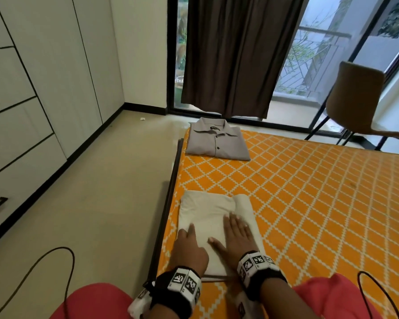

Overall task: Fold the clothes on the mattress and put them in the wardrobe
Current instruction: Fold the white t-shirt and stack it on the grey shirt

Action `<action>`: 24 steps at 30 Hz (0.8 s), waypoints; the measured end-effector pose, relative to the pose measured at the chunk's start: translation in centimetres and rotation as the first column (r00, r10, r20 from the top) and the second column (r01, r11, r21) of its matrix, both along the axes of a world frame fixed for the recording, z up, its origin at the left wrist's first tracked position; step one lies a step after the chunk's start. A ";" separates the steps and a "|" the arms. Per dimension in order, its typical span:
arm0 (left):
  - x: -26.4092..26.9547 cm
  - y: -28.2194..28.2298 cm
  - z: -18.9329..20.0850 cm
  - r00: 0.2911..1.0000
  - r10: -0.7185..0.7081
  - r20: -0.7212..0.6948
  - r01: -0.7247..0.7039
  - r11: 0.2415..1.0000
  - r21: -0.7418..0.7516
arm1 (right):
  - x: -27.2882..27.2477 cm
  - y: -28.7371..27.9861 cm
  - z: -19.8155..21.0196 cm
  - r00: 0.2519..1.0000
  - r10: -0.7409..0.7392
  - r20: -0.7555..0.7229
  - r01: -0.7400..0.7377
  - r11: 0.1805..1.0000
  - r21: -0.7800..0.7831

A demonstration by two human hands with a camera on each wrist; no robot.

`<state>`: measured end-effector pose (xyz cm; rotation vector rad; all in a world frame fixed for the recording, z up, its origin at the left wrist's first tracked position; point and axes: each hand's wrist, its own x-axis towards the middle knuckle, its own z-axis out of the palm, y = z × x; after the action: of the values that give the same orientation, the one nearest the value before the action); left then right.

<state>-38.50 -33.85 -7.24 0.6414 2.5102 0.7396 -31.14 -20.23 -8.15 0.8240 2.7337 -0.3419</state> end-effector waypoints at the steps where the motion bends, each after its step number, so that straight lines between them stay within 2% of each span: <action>1: 0.6 0.0 0.1 0.996 0.021 -0.084 -0.021 1.000 -0.004 | 0.1 0.4 0.5 0.999 -0.038 -0.014 0.038 0.998 0.040; 4: 1.7 0.6 0.0 0.962 -0.004 -0.275 -0.004 1.000 -0.029 | 0.1 1.7 2.6 0.992 -0.078 -0.097 0.093 0.983 0.161; 6: 2.3 1.5 0.1 0.925 -0.090 -0.368 0.068 0.995 -0.072 | -0.4 2.7 4.1 0.993 0.059 -0.106 -0.036 0.977 0.212; 8: 3.2 2.3 -0.7 0.892 -0.223 -0.392 0.200 0.975 -0.101 | -1.3 3.3 5.0 0.956 0.283 -0.073 -0.258 0.935 0.242; 10: 4.2 2.6 -2.9 0.837 -0.382 -0.393 0.341 0.924 -0.173 | -2.0 3.9 4.8 0.860 0.509 0.026 -0.497 0.825 0.269; 12: 4.3 2.6 -5.0 0.744 -0.477 -0.467 0.425 0.878 -0.220 | -1.9 5.4 3.1 0.715 0.688 0.129 -0.693 0.672 0.259; 14: 4.0 2.1 -5.9 0.684 -0.542 -0.488 0.487 0.837 -0.248 | -1.2 6.7 1.9 0.577 0.796 0.183 -0.815 0.548 0.187; 15: 3.9 1.9 -6.0 0.663 -0.587 -0.465 0.527 0.807 -0.267 | -0.9 7.3 1.8 0.550 0.821 0.154 -0.833 0.527 0.169; 19: 4.0 2.4 -6.7 0.626 -0.639 -0.447 0.585 0.764 -0.271 | -0.6 9.3 0.5 0.565 0.821 0.083 -0.824 0.557 0.107; 24: 3.7 2.4 -6.3 0.658 -0.639 -0.398 0.577 0.768 -0.278 | -0.7 10.5 -0.9 0.612 0.791 0.007 -0.782 0.604 0.152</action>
<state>-34.84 -31.49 -13.57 1.6866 2.4405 0.1628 -31.87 -9.71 -9.04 -0.4505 2.8623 0.0296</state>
